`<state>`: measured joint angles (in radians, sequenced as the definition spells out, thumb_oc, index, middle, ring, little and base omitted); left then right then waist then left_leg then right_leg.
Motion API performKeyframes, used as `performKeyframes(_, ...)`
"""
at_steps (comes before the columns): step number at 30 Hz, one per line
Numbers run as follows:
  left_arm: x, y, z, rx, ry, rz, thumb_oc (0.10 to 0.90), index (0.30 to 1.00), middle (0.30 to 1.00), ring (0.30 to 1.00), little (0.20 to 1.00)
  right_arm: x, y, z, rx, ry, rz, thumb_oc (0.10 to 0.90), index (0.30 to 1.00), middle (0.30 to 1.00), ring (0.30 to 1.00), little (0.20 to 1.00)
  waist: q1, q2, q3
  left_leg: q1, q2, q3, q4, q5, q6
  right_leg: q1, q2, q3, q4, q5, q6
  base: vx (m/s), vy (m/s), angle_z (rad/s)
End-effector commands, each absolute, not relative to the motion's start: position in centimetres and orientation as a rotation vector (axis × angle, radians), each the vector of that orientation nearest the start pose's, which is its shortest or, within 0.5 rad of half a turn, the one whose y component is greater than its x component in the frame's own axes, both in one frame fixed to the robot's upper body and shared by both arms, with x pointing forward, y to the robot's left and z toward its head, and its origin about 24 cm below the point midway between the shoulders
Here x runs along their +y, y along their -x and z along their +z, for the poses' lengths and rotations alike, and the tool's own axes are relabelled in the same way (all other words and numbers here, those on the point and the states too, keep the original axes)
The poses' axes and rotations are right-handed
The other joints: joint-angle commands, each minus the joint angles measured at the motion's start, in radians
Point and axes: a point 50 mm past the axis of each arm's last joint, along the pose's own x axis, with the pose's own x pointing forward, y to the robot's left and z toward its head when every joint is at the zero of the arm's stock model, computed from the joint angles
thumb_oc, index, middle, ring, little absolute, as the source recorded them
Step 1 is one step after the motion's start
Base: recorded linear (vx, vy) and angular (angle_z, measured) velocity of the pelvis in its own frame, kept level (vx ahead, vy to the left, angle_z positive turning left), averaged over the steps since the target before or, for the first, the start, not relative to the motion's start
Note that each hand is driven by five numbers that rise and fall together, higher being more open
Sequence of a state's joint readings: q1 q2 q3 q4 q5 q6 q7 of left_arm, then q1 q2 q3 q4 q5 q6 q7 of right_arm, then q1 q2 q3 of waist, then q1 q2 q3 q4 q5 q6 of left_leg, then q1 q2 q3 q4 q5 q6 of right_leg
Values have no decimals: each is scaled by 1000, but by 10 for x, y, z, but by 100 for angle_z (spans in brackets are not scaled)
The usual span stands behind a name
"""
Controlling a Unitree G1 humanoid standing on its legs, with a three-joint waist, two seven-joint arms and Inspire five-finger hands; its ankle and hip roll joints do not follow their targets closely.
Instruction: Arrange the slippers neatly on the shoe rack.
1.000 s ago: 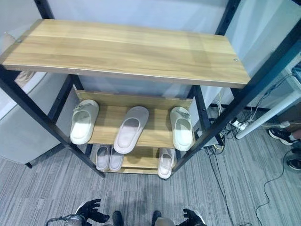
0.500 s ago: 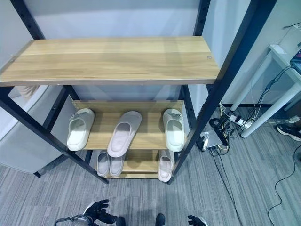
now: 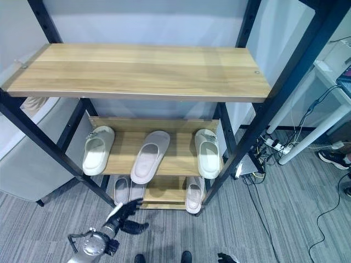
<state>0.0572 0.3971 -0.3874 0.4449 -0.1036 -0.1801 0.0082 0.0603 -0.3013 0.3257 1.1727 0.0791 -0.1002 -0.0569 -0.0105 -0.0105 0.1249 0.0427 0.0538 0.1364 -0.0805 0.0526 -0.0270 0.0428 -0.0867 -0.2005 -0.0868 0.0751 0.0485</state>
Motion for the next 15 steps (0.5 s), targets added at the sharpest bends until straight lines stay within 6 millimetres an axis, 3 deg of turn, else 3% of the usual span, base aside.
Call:
performKeyframes(1,177,-221,-32,228,-353,-310,800,900,900,900,900,-240,-107,-151,1062,415,32,800,900,900,900,900,21,-12,-10,6,5,-12,-2,-88,-33,29,-52,33,57,-123,101,64,-2,-1)
performKeyframes(15,185,-224,18,8,-365,-259,800,900,900,900,900,-241,-98,-153,1090,408,10,800,900,900,900,900,33,-14,-14,25,10,-23,-7,-82,-37,69,-42,5,32,-121,94,7,-8,2)
